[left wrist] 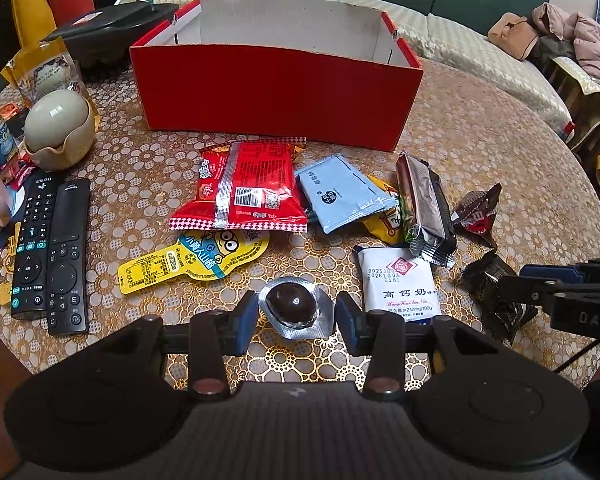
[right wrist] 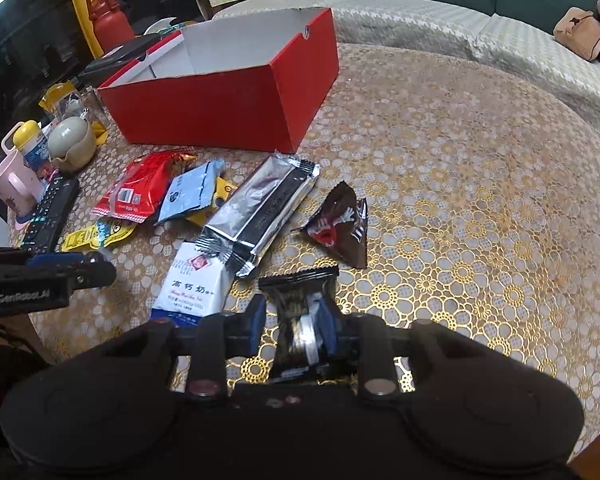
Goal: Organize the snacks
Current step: 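Lift both held snacks and carry them toward the red box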
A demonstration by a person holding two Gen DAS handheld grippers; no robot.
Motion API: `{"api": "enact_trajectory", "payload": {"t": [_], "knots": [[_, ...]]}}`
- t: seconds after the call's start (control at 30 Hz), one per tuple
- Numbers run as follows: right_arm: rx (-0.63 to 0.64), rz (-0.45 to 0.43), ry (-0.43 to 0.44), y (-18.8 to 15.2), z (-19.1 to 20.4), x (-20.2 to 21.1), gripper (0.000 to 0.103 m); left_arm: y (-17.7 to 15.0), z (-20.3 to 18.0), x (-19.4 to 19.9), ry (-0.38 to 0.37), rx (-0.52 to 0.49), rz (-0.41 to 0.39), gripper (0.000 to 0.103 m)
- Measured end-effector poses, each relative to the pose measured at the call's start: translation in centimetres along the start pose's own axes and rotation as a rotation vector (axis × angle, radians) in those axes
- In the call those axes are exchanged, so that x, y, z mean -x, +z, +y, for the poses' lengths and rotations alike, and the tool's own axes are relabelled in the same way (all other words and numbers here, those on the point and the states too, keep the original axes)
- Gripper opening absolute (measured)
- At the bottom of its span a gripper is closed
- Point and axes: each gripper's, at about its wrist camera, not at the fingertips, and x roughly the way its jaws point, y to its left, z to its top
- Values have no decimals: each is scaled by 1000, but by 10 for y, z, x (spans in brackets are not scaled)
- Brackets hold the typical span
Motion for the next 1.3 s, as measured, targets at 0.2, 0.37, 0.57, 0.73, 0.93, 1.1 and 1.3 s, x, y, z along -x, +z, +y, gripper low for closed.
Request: {"api": "enact_trajectory", "payload": {"t": [0.2, 0.37, 0.57, 0.73, 0.93, 1.1, 1.3], "knots": [[-17, 27, -20, -2, -10, -16, 59, 0, 0, -2, 7, -3, 7, 42], [27, 53, -28, -6, -6, -27, 59, -1, -2, -3, 7, -9, 13, 42], [77, 48, -27, -6, 1, -27, 43, -1, -3, -4, 7, -12, 14, 42], [83, 42, -34, -6, 3, -24, 33, 0, -3, -2, 2, -11, 9, 42], [65, -7, -35, -1, 5, -7, 32, 0, -1, 7, -11, -2, -9, 42], [67, -55, -31, 7, 12, 13, 32, 4, 0, 15, -20, 1, -28, 42], [88, -115, -19, 30, 24, 32, 32, 20, 3, 27, -16, -8, -79, 42]]}}
